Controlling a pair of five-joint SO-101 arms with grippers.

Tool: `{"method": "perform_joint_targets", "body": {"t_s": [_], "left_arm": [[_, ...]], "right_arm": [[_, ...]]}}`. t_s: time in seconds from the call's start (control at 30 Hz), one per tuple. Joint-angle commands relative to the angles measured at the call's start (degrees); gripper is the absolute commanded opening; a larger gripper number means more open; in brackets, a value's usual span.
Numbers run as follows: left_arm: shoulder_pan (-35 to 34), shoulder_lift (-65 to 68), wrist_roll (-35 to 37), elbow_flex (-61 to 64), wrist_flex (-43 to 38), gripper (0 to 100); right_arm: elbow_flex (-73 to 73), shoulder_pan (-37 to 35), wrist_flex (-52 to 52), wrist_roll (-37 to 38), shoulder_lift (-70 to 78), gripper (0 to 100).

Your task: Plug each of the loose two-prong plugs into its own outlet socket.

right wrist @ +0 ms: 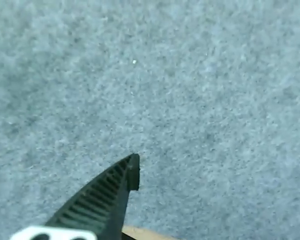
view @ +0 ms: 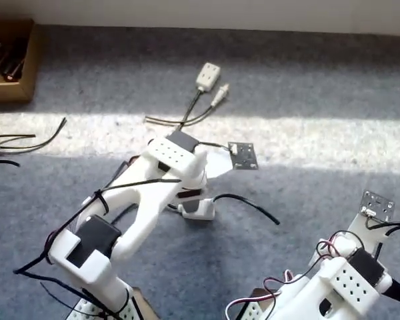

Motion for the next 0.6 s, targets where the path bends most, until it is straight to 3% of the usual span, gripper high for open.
{"method": "perform_joint_targets", "body": {"t_s": [0.0,0.3,0.57], "left_arm": [[2.6,0.4,-0.4,1.5,-1.6,21],[7.9,-0.2,0.0,-1.6,6.2,20],[7.6,-0.3,0.0,-2.9,6.7,20]], "right_arm": [[-0.3,-0.7,-0.5,0.7,0.5,66.6],[-0.3,-0.7,-0.5,0.7,0.5,66.6],[-0.3,-0.7,-0.5,0.7,0.5,66.6]]}}
